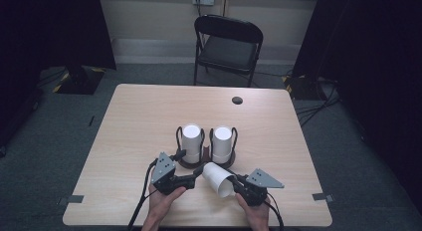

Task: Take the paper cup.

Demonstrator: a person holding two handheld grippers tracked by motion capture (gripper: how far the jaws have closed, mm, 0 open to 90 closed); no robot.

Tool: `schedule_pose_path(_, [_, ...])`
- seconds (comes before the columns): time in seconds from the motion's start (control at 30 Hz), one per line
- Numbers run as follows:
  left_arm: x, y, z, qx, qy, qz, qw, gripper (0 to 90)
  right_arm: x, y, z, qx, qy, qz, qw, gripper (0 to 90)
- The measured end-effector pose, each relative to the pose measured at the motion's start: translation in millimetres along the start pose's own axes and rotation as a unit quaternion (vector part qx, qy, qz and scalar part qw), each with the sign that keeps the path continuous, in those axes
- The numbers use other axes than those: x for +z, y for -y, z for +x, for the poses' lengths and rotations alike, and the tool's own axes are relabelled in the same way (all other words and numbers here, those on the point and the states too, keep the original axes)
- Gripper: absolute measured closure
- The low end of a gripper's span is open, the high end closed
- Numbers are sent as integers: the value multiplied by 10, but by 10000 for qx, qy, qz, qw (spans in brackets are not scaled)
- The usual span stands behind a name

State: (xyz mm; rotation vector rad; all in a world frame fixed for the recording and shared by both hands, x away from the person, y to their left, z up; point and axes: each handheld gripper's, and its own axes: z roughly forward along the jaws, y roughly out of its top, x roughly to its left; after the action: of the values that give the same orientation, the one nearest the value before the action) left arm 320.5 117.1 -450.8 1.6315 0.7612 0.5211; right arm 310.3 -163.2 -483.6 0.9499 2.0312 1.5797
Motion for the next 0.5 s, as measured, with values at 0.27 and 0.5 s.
schedule_pose_path(0.27, [-14, 103, -8, 321, 82, 365, 9988, 213, 27, -104, -55, 94, -112, 480, 9987, 894])
schedule_pose_path(0.5, [-43, 165, 6, 435, 311, 448, 9976, 192, 50, -160, -77, 169, -203, 662, 9975, 894])
